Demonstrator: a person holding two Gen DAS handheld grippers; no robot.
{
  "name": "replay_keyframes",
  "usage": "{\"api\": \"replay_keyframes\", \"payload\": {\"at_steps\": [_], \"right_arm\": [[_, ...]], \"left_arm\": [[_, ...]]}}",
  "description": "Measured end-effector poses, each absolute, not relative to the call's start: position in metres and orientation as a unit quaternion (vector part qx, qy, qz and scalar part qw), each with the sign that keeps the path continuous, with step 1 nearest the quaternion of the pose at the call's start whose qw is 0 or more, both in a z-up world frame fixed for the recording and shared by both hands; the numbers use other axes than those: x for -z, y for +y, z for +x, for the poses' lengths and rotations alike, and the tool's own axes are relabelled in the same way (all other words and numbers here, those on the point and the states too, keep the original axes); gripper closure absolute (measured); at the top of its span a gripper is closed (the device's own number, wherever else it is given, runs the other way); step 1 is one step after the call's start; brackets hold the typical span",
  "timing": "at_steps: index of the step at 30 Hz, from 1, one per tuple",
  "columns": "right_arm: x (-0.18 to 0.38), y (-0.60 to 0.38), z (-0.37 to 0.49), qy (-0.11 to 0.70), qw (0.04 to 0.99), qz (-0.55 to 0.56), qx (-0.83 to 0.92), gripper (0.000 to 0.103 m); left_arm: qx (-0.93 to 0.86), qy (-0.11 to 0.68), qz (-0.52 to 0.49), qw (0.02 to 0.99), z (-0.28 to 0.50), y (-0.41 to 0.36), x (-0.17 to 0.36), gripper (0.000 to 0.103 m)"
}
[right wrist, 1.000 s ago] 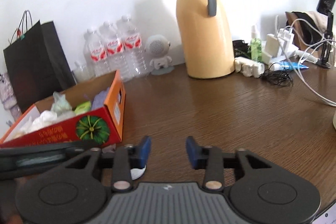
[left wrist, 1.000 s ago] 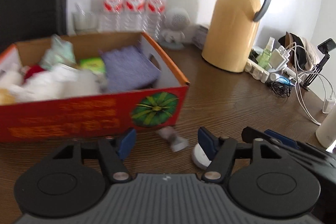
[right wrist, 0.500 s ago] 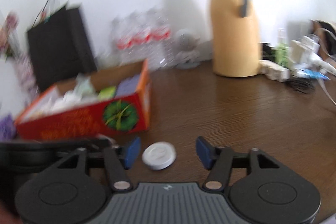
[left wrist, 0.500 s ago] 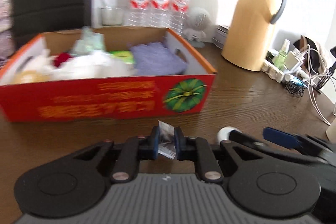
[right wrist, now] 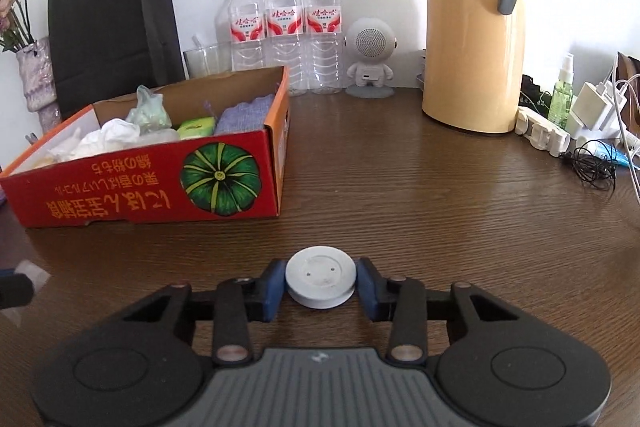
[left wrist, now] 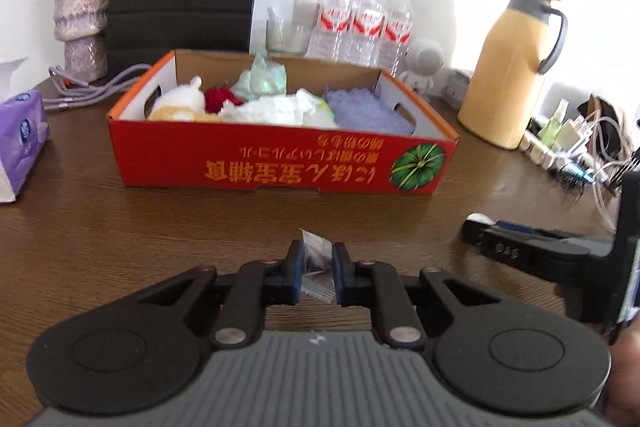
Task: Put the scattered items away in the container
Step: 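Lift the white cap and clear packet and carry both over the box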
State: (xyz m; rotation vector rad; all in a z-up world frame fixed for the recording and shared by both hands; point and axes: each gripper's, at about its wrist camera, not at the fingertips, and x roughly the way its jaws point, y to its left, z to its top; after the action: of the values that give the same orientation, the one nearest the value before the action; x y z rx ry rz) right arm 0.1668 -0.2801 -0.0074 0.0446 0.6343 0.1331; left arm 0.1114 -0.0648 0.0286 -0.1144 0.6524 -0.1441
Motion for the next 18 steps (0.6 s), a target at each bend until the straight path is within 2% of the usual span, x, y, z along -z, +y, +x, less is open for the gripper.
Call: {"api": "replay_keyframes", "payload": {"at_steps": [9,18], "right_arm": [[-0.003,-0.268,0.149,0.264,0.961,0.003,-0.08,0.065],[-0.004,-0.271,0.147,0.261,0.962,0.013,-0.076,0.065]], "left_arm": [[0.067,0.309,-0.041,0.948,0.081,-0.072,-0.04,0.088],[0.06,0.298,-0.043,0.952,0.065,-0.063,-0.046,0.088]]}}
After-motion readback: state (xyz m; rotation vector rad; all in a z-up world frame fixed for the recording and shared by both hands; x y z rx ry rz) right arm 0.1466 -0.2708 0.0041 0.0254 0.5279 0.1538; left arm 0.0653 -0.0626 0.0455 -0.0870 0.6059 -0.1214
